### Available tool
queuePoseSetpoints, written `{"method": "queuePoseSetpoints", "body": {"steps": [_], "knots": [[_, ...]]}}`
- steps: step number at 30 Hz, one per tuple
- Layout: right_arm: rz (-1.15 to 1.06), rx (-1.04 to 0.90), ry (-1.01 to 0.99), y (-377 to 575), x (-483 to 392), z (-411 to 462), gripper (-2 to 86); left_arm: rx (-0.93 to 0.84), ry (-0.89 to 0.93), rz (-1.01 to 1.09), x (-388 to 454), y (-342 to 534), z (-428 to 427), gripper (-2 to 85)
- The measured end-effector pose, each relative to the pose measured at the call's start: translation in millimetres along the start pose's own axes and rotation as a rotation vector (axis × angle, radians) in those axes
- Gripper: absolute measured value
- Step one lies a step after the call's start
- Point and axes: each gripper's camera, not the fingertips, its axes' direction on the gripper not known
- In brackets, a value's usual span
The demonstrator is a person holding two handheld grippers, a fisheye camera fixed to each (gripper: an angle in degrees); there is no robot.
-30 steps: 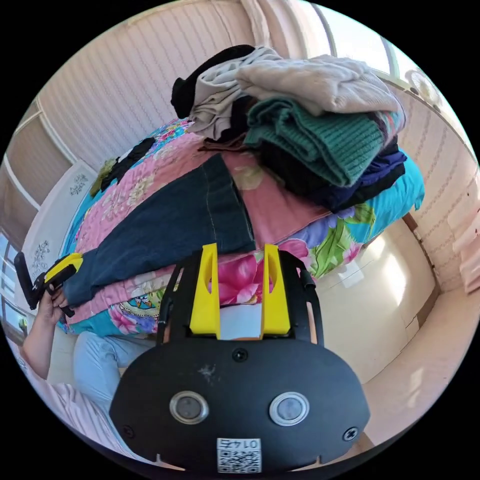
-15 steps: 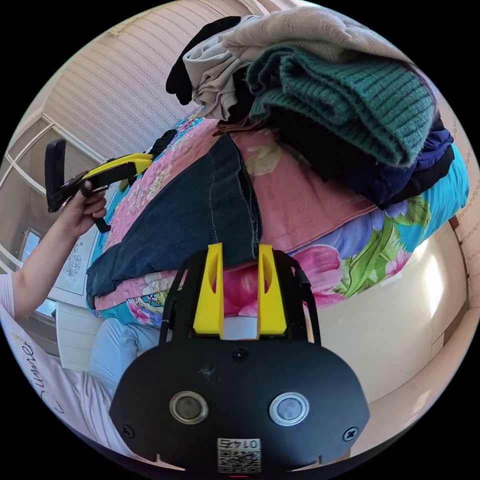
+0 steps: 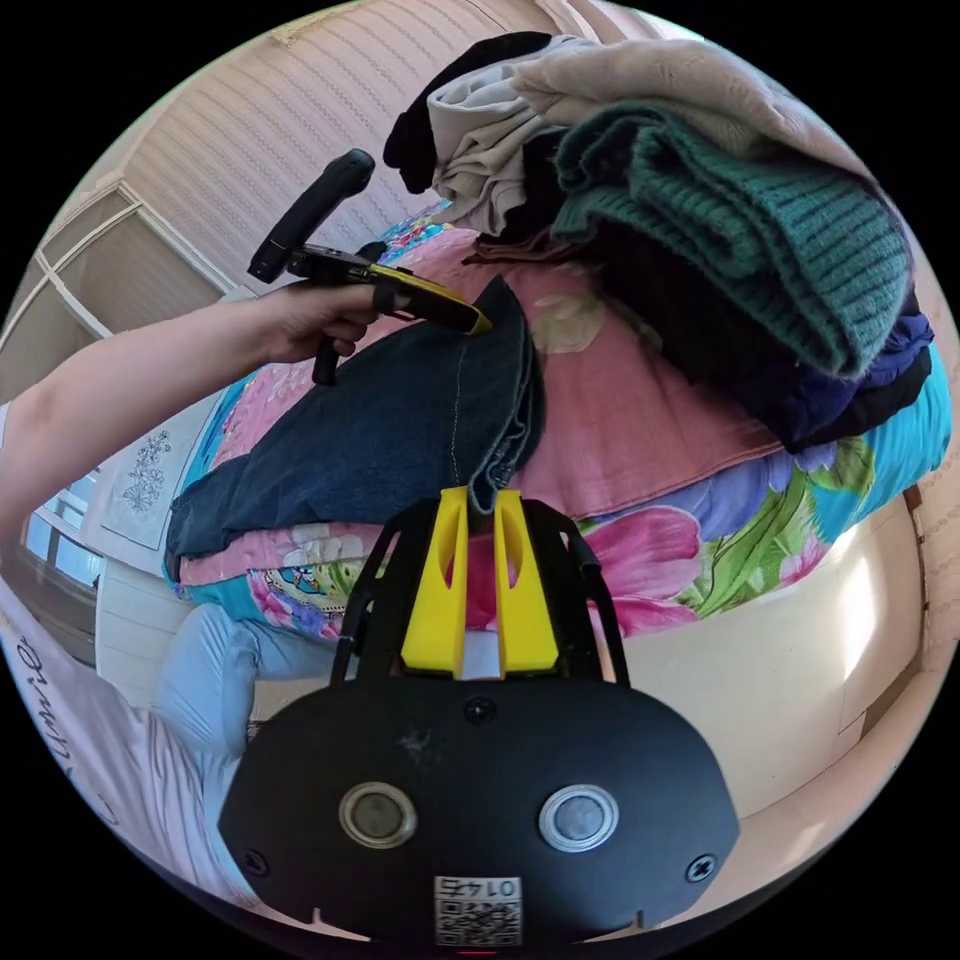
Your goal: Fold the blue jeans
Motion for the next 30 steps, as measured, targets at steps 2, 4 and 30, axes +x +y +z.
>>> {"method": "queuePoseSetpoints", "body": {"steps": [2, 4, 30], "knots": [[-0.037, 0.004, 0.032, 3, -6, -2, 4.5, -0.001, -0.037, 0.058, 9, -6, 0, 5.5], [-0.058, 0.008, 0.051, 6, -11, -3, 4.4, 0.008, -0.059, 0.107, 15, -7, -1, 4.8], [0.016, -0.004, 0.001, 30, -67, 6, 5.0, -0.068, -0.042, 0.138, 13, -8, -31, 5.5]]}}
